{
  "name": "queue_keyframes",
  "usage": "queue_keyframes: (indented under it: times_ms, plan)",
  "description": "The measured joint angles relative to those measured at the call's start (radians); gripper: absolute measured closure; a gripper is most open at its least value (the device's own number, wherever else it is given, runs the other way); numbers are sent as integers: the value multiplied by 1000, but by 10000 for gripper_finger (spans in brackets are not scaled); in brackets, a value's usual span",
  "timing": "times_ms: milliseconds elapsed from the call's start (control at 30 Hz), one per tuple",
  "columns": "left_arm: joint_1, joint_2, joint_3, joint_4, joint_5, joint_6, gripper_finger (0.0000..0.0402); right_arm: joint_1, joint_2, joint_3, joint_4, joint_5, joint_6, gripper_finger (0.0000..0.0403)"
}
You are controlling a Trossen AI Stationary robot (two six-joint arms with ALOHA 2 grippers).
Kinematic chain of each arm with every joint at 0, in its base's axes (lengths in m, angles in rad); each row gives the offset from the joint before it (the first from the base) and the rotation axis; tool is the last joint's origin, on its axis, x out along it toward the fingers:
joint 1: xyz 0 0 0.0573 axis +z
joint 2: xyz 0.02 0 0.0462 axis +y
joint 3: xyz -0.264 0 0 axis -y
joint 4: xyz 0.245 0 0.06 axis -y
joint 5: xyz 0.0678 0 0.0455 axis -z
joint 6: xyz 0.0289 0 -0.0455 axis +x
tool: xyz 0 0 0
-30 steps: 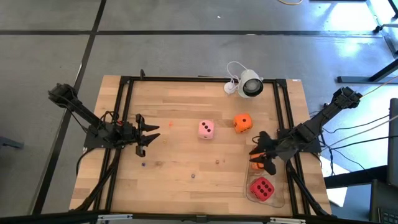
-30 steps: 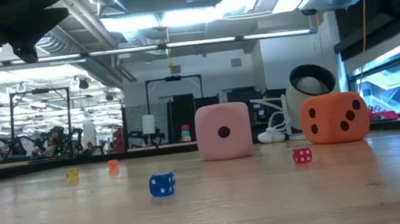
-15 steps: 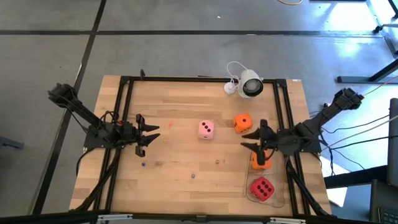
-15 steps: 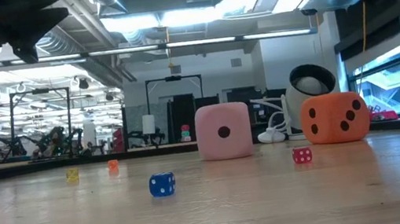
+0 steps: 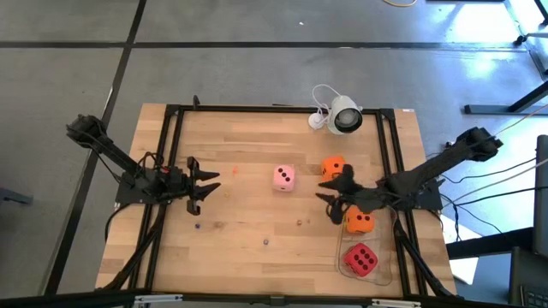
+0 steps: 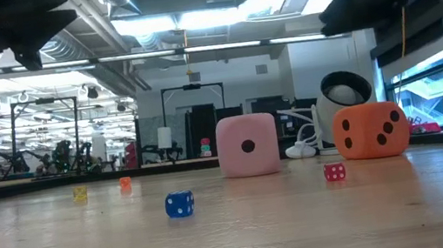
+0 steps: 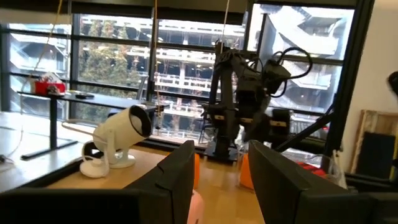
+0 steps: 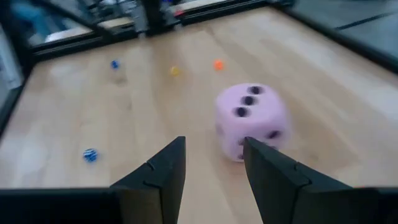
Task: Pick & Place Dice
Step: Put the small red die into the transparent container
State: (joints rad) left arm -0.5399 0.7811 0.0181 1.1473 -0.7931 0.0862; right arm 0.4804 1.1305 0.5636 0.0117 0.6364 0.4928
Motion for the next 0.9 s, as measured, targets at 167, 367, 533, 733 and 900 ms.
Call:
queue_keyframes:
  times_ms: [167, 367, 533, 733, 900]
  plan:
    - [0, 0, 15, 1, 5, 90, 258, -45, 88, 0, 227, -114, -128, 240]
    - [2, 0, 21, 20, -100, 172, 258, -97, 111, 21, 373, -194, -187, 240]
    - [22, -1, 23, 102, -238, 209, 258, -125, 123, 97, 377, -332, -190, 240]
    - [27, 0, 23, 106, -255, 177, 258, -156, 228, 257, 280, -527, -220, 240]
    - [24, 0, 24, 51, -151, 142, 258, -185, 386, 479, -50, -610, -221, 240]
